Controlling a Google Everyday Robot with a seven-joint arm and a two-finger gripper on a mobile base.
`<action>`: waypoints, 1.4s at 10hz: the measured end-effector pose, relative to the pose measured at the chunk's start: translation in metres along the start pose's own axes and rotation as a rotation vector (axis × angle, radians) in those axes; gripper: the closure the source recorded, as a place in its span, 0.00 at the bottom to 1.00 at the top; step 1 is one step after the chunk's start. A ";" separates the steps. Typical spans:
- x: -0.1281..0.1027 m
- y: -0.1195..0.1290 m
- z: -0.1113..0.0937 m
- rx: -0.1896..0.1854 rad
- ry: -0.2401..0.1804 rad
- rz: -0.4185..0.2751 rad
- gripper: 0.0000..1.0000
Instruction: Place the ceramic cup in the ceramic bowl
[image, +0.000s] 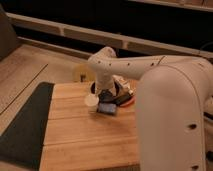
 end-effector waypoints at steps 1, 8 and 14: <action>0.000 0.004 0.005 -0.008 0.017 -0.021 0.35; 0.001 0.005 0.056 -0.046 0.194 -0.124 0.56; -0.026 0.016 0.056 -0.123 0.144 -0.154 1.00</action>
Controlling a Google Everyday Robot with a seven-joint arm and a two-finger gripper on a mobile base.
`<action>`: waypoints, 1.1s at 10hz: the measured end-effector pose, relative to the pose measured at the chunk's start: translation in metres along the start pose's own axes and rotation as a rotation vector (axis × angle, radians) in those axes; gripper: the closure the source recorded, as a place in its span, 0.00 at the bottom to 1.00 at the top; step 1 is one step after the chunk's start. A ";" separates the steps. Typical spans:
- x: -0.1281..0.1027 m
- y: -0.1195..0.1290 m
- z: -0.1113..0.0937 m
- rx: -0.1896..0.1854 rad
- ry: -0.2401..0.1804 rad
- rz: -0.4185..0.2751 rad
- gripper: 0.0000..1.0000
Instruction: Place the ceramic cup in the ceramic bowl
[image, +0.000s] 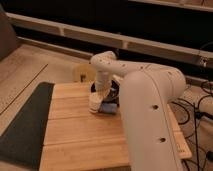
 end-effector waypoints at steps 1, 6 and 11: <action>-0.004 0.008 -0.005 -0.025 -0.014 -0.013 1.00; -0.026 0.089 -0.040 -0.175 -0.087 -0.147 1.00; -0.046 0.055 -0.120 0.052 -0.223 -0.119 1.00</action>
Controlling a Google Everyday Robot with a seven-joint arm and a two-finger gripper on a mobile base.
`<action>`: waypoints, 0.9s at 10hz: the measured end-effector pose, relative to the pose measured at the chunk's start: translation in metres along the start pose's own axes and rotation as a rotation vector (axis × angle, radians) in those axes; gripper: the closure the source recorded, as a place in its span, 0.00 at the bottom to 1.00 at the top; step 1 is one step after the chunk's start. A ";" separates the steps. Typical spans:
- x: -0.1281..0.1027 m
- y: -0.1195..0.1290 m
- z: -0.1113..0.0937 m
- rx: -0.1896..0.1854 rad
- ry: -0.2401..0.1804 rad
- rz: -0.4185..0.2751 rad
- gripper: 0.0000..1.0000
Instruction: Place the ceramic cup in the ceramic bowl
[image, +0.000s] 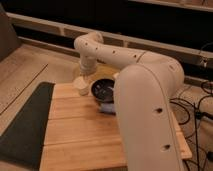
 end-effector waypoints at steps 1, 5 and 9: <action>0.005 -0.047 -0.023 0.122 -0.014 0.072 1.00; 0.046 -0.169 -0.059 0.377 -0.018 0.291 1.00; 0.037 -0.157 -0.021 0.321 -0.053 0.294 1.00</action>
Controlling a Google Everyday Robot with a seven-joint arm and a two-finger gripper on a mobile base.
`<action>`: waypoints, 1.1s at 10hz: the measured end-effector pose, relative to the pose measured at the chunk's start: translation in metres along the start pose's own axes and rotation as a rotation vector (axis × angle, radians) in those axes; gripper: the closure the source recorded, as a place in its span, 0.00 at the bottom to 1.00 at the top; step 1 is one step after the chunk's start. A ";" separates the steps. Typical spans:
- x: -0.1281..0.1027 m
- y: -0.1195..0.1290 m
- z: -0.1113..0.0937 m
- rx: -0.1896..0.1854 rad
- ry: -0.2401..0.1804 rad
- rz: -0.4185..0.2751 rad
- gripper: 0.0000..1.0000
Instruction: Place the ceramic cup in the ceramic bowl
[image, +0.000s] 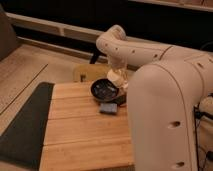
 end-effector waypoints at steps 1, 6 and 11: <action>0.002 0.008 0.010 -0.021 0.002 -0.004 1.00; 0.002 0.047 0.049 -0.177 -0.042 -0.085 1.00; 0.002 0.091 0.067 -0.366 -0.088 -0.185 0.68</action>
